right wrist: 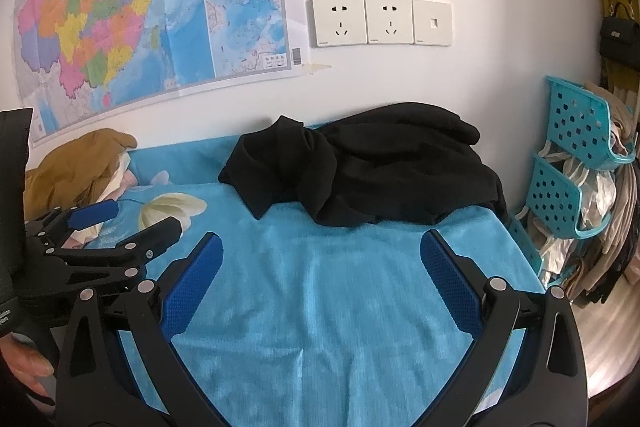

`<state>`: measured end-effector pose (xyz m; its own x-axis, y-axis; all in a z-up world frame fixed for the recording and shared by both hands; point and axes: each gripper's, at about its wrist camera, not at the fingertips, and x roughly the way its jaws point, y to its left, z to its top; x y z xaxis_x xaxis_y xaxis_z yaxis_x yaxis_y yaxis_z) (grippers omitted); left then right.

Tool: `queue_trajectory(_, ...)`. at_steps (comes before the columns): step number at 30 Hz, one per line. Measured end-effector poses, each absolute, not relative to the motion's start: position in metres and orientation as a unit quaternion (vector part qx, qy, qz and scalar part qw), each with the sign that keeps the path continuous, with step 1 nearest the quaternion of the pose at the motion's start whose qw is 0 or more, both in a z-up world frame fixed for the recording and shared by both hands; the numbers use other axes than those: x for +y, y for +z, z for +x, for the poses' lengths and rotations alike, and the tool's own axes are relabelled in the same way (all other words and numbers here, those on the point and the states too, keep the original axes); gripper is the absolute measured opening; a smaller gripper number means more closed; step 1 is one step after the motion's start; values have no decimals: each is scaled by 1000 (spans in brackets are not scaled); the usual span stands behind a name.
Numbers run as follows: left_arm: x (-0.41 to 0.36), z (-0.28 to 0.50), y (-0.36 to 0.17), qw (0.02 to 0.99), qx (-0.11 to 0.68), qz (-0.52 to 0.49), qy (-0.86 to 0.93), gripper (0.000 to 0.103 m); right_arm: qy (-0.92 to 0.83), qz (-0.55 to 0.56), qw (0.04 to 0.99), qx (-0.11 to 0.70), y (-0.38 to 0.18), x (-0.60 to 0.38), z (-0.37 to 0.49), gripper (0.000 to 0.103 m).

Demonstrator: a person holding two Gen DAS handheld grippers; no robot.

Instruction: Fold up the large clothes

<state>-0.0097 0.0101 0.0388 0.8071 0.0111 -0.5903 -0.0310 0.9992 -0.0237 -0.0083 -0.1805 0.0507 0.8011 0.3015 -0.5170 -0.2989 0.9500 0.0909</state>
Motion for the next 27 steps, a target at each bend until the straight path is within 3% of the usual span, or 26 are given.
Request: queue_trajectory(27, 12, 37, 31, 943, 330, -24, 19, 97, 173, -7, 945, 278, 52, -174, 35, 98)
